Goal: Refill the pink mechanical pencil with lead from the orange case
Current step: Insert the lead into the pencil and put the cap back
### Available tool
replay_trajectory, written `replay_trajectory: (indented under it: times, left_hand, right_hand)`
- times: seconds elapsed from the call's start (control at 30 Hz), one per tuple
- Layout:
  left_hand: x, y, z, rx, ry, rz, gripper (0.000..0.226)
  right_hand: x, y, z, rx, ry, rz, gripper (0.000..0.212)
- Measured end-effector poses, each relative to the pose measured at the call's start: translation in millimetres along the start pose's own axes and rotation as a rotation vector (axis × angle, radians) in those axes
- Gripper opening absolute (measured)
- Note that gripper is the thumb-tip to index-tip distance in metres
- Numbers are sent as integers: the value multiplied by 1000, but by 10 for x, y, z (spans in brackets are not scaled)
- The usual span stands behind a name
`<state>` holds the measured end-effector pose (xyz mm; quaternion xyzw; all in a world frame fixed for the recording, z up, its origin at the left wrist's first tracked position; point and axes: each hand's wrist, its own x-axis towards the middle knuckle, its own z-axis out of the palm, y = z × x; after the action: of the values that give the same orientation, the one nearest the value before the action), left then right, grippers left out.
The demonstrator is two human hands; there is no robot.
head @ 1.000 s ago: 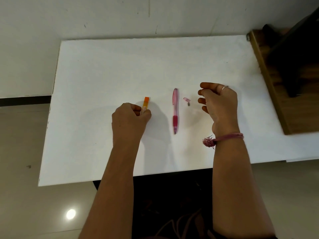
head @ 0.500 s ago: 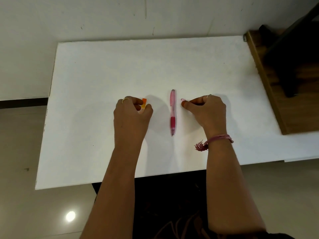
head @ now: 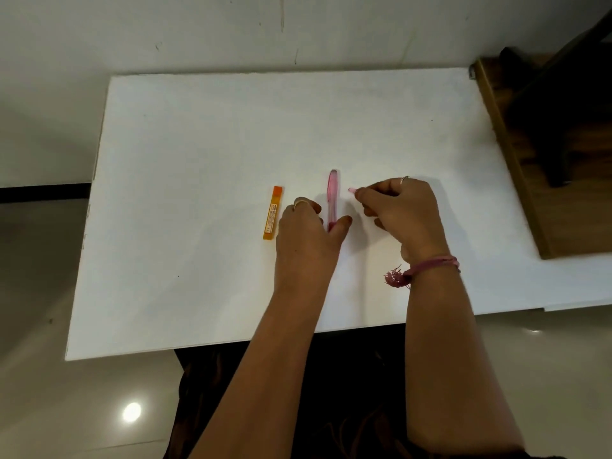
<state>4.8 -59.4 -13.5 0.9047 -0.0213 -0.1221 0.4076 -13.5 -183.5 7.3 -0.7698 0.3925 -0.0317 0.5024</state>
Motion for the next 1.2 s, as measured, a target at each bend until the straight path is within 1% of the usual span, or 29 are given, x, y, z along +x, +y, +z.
replay_trajectory:
  times: [0.13,0.23,0.33,0.43,0.57,0.7,0.83,1.2]
  left_hand:
    - [14,11,27,50,-19,-8,39]
    - [26,1,-11,46,-42,13,26]
    - [30,-13,-89,34,-58,76,19]
    - [31,17,-169,-60,-69,123,12]
    - [59,65,-251,-182,-74,168,8]
    - [66,77,-290,-167,-114,237,13]
    - [77,77,-326,-179,-76,255,14]
    - [111,11,-362,-215,-48,270,12]
  right_hand:
    - [-32,-102,-24,261,-87,31,6]
    - [-63,-152,-31,389,-106,52,10]
    - [-84,-168,-48,486,-110,75,10]
    - [-93,-205,-73,586,-90,90,7]
    - [-100,-255,-104,701,-73,70,8]
    - [-129,-300,-123,708,-149,-4,10]
    - [-154,-352,-137,660,-221,-86,11]
    - [-160,-342,-136,605,-264,-137,12]
